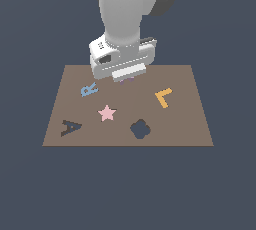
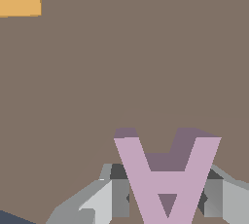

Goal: Insert a designated object into the corresponding slot on a board.

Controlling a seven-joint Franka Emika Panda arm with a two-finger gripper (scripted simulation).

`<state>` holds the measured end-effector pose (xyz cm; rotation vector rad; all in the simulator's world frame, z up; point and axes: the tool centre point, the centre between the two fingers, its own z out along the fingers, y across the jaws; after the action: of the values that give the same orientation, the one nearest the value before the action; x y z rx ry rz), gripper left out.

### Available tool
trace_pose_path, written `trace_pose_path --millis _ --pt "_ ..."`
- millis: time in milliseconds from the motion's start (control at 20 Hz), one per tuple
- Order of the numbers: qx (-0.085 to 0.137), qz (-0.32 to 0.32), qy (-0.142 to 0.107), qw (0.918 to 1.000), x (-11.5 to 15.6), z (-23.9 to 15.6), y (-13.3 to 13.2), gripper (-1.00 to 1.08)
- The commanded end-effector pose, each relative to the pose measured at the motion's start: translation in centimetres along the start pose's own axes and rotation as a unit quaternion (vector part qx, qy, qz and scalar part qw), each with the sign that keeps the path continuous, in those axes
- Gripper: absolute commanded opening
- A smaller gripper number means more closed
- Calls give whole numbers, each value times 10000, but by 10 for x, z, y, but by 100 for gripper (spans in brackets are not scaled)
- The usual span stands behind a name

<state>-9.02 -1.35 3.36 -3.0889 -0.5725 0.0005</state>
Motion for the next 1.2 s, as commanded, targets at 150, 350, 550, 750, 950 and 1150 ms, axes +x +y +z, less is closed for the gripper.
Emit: trace_pose_path --millis 150,350,550,750,950,1150 --pt "0 202 1 9998 6 0 1 -100" --pt "1 499 2 9988 15 -1 2 -100" --pt "2 923 2 9957 28 -1 5 -100" --pt "3 1479 3 9890 44 -1 10 -100" --pt "4 2172 4 9761 63 -2 20 -100" --pt "5 3002 5 9539 84 -3 36 -100"
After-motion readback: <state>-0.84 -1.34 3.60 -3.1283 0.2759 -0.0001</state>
